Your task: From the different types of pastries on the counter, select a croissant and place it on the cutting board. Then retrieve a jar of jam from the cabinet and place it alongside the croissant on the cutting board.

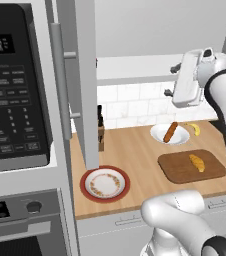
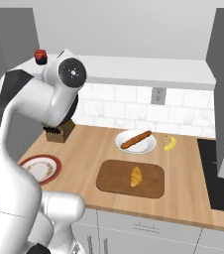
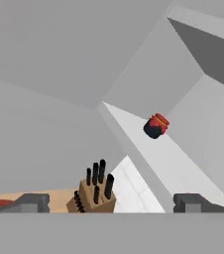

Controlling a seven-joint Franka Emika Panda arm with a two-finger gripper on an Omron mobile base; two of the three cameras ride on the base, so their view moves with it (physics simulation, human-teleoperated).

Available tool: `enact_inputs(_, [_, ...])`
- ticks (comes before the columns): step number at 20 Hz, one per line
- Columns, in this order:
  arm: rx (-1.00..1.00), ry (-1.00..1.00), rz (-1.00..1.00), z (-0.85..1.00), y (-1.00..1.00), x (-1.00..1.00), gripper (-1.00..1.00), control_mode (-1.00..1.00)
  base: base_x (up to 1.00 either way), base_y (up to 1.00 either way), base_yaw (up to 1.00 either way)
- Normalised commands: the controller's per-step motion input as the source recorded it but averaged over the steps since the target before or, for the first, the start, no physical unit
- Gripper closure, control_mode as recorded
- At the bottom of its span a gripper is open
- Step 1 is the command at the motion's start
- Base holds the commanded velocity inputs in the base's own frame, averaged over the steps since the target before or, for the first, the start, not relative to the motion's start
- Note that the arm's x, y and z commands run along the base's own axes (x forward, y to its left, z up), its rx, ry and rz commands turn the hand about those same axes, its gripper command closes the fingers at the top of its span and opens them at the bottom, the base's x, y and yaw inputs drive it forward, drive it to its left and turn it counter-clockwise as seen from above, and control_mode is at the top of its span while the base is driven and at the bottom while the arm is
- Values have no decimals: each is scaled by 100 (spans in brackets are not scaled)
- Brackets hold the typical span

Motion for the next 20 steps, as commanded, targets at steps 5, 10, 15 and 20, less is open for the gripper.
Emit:
enact_inputs(5, [9,24,0,30,23,46,-100,-100,0,0,0])
enact_inputs(10, [19,25,0,41,10,49,-100,-100,0,0,0])
enact_inputs(15, [10,24,0,16,16,31,-100,-100,0,0,0])
enact_inputs(20, [5,8,-2,-1,23,17,-100,-100,0,0,0])
